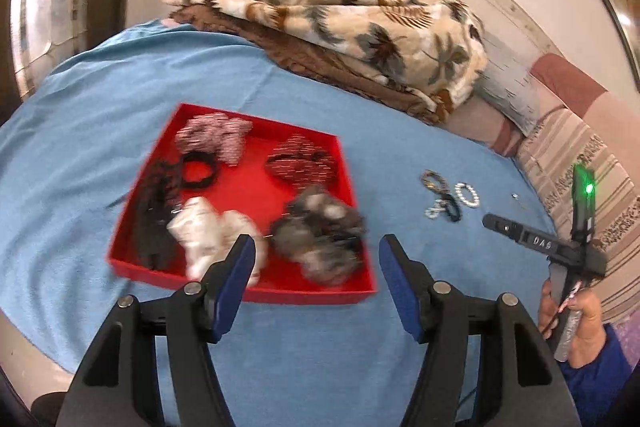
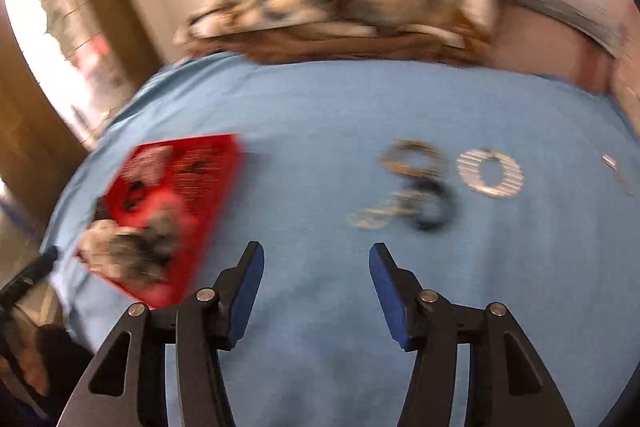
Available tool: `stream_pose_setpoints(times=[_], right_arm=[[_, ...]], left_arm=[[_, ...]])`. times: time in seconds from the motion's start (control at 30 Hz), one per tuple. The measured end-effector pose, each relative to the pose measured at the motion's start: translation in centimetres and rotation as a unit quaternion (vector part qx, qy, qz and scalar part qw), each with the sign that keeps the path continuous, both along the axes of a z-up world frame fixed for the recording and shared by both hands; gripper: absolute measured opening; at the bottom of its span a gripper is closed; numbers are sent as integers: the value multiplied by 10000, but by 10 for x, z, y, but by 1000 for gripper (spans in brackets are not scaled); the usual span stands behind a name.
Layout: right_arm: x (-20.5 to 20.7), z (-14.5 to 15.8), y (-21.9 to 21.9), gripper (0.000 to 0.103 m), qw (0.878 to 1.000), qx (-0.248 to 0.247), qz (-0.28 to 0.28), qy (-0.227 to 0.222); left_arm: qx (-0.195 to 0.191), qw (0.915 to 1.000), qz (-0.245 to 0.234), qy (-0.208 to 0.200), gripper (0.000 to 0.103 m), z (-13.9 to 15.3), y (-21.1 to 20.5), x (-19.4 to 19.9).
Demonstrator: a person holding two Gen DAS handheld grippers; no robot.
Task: Organize jewelry
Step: 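Open the right tool to drop the hair tie in the tray while the left tool releases the white scrunchie, then move the left tool to the white bead bracelet while the right tool reaches the pearl bracelet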
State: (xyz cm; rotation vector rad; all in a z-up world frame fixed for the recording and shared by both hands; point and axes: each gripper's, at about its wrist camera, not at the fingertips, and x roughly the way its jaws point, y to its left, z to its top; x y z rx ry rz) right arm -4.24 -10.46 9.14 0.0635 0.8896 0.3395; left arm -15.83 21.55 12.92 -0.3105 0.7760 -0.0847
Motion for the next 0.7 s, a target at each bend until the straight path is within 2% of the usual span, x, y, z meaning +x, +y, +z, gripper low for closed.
stream_pose_setpoints(times=[0.2, 0.4, 0.6, 0.7], right_arm=[[13, -13, -85, 59, 9971, 208, -734, 81], [30, -29, -125, 59, 9935, 389, -1068, 107], [56, -45, -140, 59, 9911, 558, -1209, 81], [72, -51, -142, 59, 9907, 687, -1171, 95]], left_arm=[[34, 9994, -316, 158, 64, 15, -49, 33], [121, 9978, -543, 366, 64, 17, -106, 69], [253, 9940, -819, 685, 64, -8, -159, 119], [469, 9910, -926, 842, 64, -29, -183, 147]])
